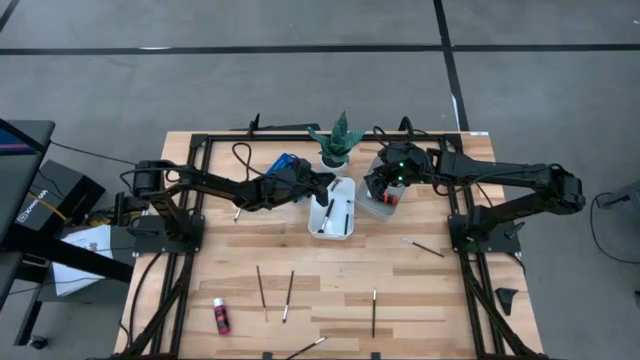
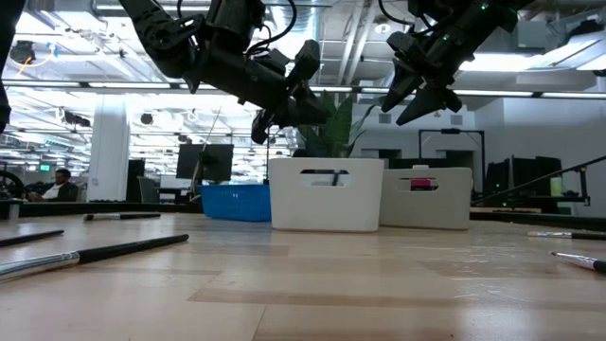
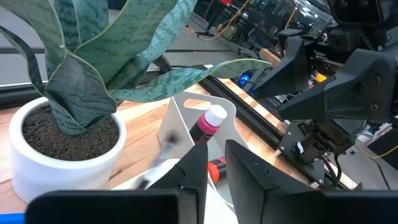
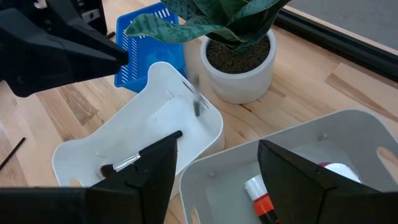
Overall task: Pick & Place Paint Supplies
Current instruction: Put the large black paint brush into the white bin
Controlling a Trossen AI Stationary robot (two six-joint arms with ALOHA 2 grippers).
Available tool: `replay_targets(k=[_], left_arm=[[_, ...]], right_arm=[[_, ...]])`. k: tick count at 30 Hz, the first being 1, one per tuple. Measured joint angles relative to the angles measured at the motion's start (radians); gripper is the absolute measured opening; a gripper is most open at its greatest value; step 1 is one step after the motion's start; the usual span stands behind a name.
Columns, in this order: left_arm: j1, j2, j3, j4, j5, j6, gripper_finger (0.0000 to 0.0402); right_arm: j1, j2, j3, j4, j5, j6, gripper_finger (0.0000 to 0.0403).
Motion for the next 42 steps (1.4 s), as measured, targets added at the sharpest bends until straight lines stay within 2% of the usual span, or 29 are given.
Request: replay_targets(k=[9,33,42], left_arm=[[0.0,0.0,0.0,0.0,0.0,0.0,0.0074],[-0.004,0.0,0.0,0.0,0.0,-0.003,0.0071],[-0.038,0.0,0.0,-0.001,0.001,-0.002,0.0071]], right_arm=[[0.0,0.0,0.0,0.0,0.0,0.0,0.0221],[0.001,0.0,0.0,0.0,0.0,0.0,0.0221],[0.001,0.0,0.0,0.0,0.0,0.001,0.0221]])
